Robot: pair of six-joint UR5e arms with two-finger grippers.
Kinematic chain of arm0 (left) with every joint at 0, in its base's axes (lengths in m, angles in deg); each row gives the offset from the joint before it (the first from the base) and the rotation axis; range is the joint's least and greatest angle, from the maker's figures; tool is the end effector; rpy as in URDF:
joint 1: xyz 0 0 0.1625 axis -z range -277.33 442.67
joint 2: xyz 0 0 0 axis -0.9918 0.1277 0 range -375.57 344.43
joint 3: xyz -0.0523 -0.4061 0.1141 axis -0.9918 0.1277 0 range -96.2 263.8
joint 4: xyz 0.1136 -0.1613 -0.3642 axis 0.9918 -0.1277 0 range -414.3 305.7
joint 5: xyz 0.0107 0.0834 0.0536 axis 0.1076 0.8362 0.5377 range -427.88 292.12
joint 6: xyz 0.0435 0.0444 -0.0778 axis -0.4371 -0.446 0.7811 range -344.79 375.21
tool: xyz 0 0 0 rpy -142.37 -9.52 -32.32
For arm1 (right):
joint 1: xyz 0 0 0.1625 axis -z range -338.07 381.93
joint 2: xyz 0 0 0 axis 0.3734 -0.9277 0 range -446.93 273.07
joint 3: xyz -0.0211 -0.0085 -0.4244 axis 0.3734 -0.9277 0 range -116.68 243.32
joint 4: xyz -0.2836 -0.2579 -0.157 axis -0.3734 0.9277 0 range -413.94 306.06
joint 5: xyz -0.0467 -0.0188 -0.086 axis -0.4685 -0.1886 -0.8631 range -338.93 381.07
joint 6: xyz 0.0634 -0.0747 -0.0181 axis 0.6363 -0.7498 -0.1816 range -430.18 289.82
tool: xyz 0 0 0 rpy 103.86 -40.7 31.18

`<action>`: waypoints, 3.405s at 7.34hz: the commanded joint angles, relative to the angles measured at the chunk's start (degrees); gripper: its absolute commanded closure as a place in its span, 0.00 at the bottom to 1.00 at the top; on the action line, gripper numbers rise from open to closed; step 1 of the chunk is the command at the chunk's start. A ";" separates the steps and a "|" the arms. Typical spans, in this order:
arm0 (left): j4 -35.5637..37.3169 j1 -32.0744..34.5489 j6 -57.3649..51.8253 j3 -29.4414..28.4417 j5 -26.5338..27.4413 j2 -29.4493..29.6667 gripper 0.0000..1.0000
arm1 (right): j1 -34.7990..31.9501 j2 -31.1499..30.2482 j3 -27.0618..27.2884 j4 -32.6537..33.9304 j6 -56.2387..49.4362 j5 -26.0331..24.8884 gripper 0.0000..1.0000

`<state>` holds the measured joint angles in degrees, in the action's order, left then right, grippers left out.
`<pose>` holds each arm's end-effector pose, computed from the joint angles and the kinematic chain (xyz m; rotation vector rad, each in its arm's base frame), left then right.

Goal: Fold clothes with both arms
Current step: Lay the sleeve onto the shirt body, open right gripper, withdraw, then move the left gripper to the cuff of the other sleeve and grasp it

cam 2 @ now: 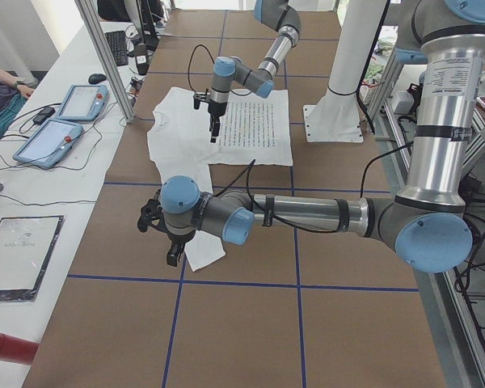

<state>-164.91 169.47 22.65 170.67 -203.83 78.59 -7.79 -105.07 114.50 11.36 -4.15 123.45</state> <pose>-0.0314 -0.5437 0.6070 0.2819 0.8213 0.0821 -0.6985 -0.5276 0.0487 0.2770 -0.9841 -0.0175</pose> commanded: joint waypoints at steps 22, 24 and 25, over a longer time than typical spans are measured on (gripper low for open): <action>-22.54 -22.20 30.36 -14.45 10.18 -1.26 0.20 | -32.77 -44.09 46.29 28.40 -32.98 29.27 0.00; -22.45 -22.64 30.62 -14.45 10.18 -1.09 0.21 | -32.86 -44.09 46.29 28.40 -32.98 29.27 0.00; -22.45 -22.73 30.71 -14.45 10.18 -1.00 0.33 | -32.86 -44.09 46.29 28.40 -32.98 29.27 0.00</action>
<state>-187.40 146.95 53.21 156.22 -193.65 77.46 -40.61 -149.15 160.79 39.75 -37.14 152.73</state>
